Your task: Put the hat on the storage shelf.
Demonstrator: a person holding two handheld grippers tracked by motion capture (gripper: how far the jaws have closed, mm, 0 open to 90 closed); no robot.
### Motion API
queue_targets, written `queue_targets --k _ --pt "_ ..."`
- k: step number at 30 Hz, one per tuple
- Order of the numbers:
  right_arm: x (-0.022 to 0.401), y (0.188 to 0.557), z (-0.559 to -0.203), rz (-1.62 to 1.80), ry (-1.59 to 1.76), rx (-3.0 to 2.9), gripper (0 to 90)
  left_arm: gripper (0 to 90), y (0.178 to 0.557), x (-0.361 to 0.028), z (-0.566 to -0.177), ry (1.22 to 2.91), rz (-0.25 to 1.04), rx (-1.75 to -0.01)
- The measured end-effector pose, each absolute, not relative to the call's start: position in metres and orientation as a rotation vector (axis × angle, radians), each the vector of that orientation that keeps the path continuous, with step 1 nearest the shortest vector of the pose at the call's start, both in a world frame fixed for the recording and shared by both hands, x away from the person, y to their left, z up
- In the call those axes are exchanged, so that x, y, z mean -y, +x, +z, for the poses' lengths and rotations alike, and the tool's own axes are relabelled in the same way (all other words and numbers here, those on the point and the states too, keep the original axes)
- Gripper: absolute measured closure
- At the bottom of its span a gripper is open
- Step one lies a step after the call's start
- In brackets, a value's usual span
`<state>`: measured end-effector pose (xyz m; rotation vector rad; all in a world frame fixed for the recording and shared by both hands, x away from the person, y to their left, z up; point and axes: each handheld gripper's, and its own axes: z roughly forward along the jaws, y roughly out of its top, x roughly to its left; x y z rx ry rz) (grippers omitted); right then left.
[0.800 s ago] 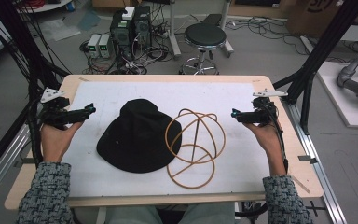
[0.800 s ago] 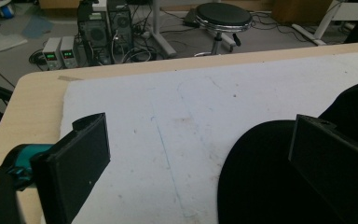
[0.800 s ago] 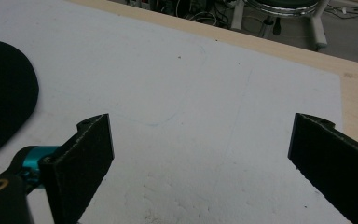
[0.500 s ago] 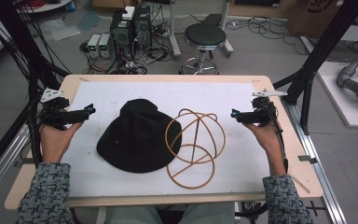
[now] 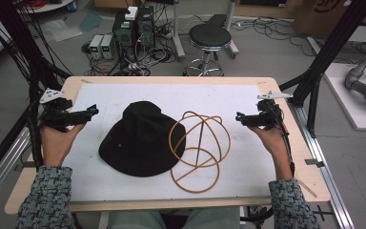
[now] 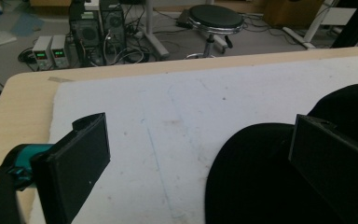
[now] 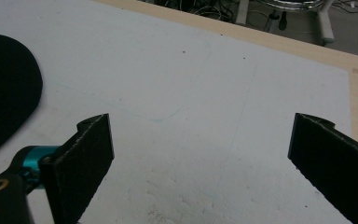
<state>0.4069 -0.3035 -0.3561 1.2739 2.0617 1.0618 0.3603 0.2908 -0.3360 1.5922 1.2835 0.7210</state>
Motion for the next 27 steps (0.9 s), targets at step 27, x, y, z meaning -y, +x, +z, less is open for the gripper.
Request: queue_targets --k 27 --pt "0.31 0.399 -0.358 1.033 1.287 -2.077 6.3 5.7 0.355 -0.198 -0.321 1.641 0.536 -0.963"
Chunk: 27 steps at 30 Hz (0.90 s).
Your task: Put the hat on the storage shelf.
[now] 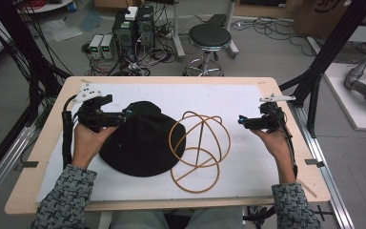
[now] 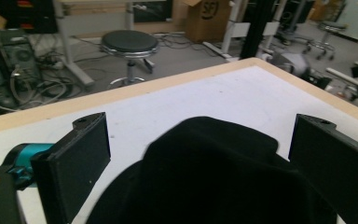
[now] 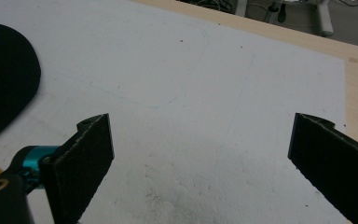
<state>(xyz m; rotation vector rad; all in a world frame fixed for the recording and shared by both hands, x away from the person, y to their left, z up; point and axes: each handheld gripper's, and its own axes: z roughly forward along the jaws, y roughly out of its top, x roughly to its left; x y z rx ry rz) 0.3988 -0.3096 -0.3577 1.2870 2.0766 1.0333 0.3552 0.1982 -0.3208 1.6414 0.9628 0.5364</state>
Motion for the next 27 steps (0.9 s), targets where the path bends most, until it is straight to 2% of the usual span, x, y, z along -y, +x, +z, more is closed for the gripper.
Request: queue_targets --k 13,24,27 --pt "0.308 0.399 -0.359 1.025 1.283 -2.083 6.3 9.4 0.363 -0.188 -0.338 1.68 0.444 -0.933" --pt "0.309 0.399 -0.359 1.026 1.283 -2.084 6.3 26.1 0.366 -0.189 -0.346 1.68 0.374 -0.911" --pt "0.309 0.399 -0.359 1.027 1.28 -2.085 6.3 33.8 0.366 -0.189 -0.347 1.685 0.366 -0.903"
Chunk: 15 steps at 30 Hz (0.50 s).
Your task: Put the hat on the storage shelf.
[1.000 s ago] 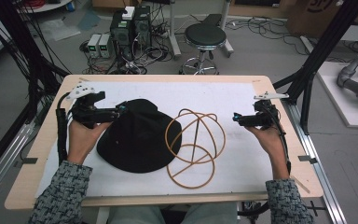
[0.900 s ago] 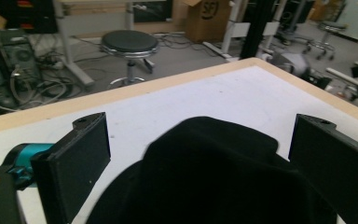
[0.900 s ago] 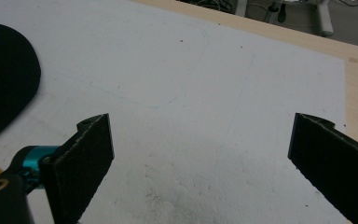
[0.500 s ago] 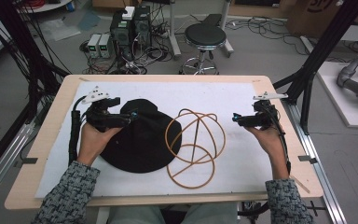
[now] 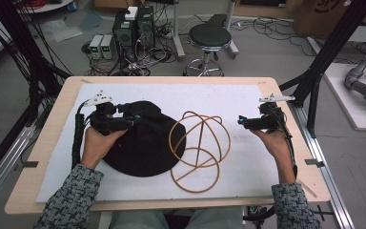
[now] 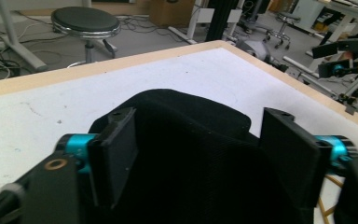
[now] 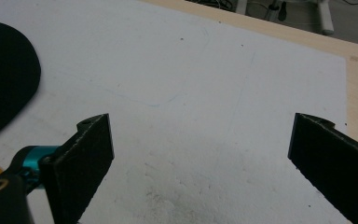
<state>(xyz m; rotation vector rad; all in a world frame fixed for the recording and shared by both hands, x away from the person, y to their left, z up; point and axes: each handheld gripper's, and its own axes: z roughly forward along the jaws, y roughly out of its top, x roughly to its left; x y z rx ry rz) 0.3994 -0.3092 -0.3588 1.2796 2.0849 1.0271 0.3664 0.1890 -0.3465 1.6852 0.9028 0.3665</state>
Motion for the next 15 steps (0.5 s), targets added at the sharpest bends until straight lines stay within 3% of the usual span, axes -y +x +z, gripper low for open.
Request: queue_targets --k 10,15 --pt "0.3087 0.399 -0.3587 1.022 1.282 -2.088 6.4 69.3 0.365 -0.1909 -0.3503 1.683 0.361 -0.907" --pt "0.3085 0.399 -0.3588 1.023 1.286 -2.087 6.3 80.0 0.3664 -0.1951 -0.3518 1.668 0.343 -0.908"
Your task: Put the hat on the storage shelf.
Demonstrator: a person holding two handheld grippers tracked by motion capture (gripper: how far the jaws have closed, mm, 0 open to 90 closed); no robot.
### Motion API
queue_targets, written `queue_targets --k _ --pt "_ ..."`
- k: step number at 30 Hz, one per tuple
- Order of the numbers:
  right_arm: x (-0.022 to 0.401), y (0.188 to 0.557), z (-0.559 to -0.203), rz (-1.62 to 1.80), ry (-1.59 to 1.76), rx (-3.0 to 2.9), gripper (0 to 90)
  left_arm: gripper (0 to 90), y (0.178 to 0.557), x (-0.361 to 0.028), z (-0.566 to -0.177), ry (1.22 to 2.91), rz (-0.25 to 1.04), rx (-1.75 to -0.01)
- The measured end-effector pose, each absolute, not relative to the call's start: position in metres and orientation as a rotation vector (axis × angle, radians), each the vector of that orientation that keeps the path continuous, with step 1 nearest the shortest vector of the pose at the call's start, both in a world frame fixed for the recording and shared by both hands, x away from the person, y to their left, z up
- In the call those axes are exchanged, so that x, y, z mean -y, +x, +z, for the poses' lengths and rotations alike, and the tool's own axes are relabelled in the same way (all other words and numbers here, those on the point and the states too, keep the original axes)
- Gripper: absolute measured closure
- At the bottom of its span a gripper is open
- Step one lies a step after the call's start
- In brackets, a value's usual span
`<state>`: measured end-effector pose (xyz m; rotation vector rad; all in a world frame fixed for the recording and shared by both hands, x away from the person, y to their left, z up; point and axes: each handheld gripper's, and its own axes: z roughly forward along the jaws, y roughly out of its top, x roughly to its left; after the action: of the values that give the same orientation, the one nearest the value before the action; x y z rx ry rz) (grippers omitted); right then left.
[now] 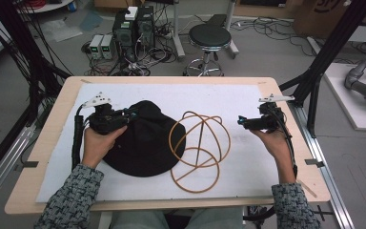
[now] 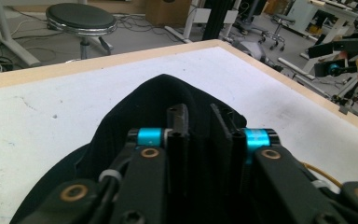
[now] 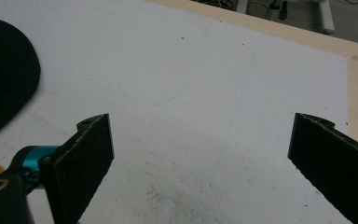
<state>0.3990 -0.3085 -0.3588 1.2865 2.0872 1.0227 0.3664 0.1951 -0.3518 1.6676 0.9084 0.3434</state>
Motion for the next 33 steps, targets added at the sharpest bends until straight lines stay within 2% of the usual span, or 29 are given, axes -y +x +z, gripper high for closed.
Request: queue_targets --k 7,12,20,27,33 --pt "0.31 0.399 -0.359 1.036 1.293 -2.086 6.4 83.3 0.365 -0.209 -0.346 1.633 0.351 -0.904" --pt "0.313 0.399 -0.358 1.05 1.296 -2.075 6.4 83.7 0.363 -0.235 -0.328 1.544 0.343 -0.858" --pt "0.313 0.4 -0.358 1.058 1.298 -2.078 6.4 83.9 0.369 -0.266 -0.3 1.504 0.326 -0.825" --pt "0.314 0.4 -0.357 1.068 1.304 -2.075 6.4 84.0 0.384 -0.299 -0.265 1.452 0.295 -0.798" --pt "0.315 0.401 -0.357 1.083 1.305 -2.073 6.4 84.0 0.401 -0.306 -0.247 1.451 0.275 -0.772"
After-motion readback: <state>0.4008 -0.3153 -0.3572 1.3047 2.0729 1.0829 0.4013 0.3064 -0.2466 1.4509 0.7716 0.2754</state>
